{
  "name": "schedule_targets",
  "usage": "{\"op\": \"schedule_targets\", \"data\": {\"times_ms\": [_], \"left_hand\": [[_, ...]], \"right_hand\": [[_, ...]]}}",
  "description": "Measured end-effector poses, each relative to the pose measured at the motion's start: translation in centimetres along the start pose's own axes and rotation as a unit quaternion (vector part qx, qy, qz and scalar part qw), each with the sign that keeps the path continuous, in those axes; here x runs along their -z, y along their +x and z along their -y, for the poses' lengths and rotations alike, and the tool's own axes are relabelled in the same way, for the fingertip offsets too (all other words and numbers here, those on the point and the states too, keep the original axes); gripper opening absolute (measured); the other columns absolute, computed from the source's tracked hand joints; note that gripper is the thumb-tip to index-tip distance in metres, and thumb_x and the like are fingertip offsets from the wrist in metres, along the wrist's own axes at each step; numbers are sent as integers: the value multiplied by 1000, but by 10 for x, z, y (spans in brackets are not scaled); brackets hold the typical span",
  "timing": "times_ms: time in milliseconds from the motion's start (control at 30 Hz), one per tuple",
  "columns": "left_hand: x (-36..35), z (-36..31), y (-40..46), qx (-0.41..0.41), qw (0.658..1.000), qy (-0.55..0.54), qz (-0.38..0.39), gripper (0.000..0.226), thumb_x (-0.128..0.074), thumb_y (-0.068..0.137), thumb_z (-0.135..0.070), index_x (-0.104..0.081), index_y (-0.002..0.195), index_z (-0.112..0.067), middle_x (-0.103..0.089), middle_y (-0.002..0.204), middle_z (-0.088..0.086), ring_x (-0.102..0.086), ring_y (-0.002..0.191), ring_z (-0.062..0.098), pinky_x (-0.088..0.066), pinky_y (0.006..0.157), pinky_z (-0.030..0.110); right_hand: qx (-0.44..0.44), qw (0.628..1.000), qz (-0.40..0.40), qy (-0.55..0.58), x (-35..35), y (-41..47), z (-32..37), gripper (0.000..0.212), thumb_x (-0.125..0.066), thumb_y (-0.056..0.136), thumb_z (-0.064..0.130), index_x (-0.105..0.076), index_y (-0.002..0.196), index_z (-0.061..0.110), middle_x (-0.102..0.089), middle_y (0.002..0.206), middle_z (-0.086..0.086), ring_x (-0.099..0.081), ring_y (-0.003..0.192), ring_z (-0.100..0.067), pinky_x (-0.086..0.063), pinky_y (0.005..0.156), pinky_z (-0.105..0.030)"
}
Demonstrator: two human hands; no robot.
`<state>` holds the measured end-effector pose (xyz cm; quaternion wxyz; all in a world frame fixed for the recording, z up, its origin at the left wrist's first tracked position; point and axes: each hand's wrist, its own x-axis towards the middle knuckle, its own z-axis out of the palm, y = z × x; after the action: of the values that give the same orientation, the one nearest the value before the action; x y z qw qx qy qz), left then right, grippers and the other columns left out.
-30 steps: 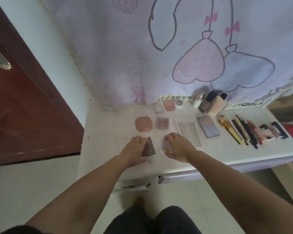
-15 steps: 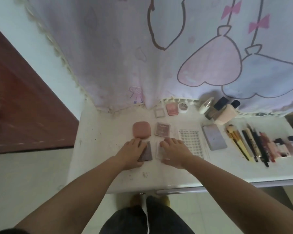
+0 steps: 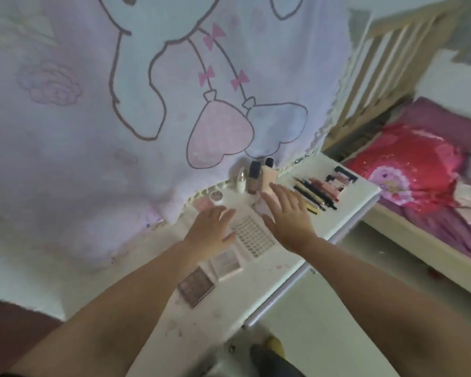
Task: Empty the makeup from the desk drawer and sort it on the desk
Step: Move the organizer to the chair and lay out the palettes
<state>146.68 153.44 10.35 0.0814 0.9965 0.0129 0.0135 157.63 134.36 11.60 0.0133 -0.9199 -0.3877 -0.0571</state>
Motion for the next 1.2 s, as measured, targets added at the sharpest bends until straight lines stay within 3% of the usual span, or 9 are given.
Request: {"op": "schedule_targets", "data": {"times_ms": [133,200,267,400,500,600,967,1100,1200], "left_hand": [[-14,-65,18,-101,994,39,35,73,-11,88,-59,-24,147,-19,-28,151,9,-24,140,27,-20,115,44],[-27,-110,14,-164,983,41,70,73,-5,88,-60,-17,149,-22,-20,155,6,-14,143,23,-13,116,47],[-41,-160,4,-244,963,50,103,71,-7,89,-59,-15,150,-22,-17,155,6,-10,144,22,-9,117,47],[-73,-262,-39,-365,914,82,158,86,6,77,-62,-11,150,-21,-11,156,9,-4,145,24,-6,116,50],[-99,-331,-95,-439,869,111,197,67,-16,95,-56,-7,151,-20,-4,158,8,4,146,21,3,115,54],[-120,-393,-164,-505,824,136,218,65,-21,97,-53,-7,151,-20,-2,159,7,6,146,19,8,115,54],[-161,-585,-458,-658,691,151,259,64,-19,98,-53,-6,151,-21,1,159,5,7,146,20,10,113,55],[-165,-654,-530,-713,638,161,243,64,-20,97,-53,-6,151,-21,1,159,6,6,146,21,10,114,55],[-171,-712,-568,-738,611,167,232,64,-20,97,-54,-5,151,-22,2,159,6,6,146,21,10,114,55]], "right_hand": [[-142,988,61,-16,0,-95,-24,70,7,88,55,-7,151,27,-5,160,-4,-1,147,-26,1,116,-55],[-228,971,67,-13,-3,-154,-31,68,9,88,54,3,151,28,5,160,-2,8,147,-23,10,114,-54],[-315,946,77,-7,-7,-218,-33,65,6,90,53,2,151,28,3,160,-2,8,147,-22,10,115,-55],[-473,875,96,29,-13,-358,-19,81,21,78,60,4,151,29,8,160,-1,11,147,-22,10,114,-54],[-577,807,109,61,-17,-461,12,102,43,61,64,7,150,30,13,159,0,14,146,-21,10,115,-54],[-664,734,108,94,-21,-556,55,109,48,53,64,9,150,31,17,159,1,17,146,-20,12,114,-52],[-838,519,91,143,0,-861,213,118,45,47,72,4,150,32,14,159,2,14,146,-17,12,113,-53],[-887,439,72,127,16,-945,238,126,51,40,69,2,151,32,10,160,1,10,147,-18,9,114,-53],[-905,405,64,114,21,-997,242,126,52,41,67,2,151,30,8,160,0,8,147,-19,7,114,-54]]}}
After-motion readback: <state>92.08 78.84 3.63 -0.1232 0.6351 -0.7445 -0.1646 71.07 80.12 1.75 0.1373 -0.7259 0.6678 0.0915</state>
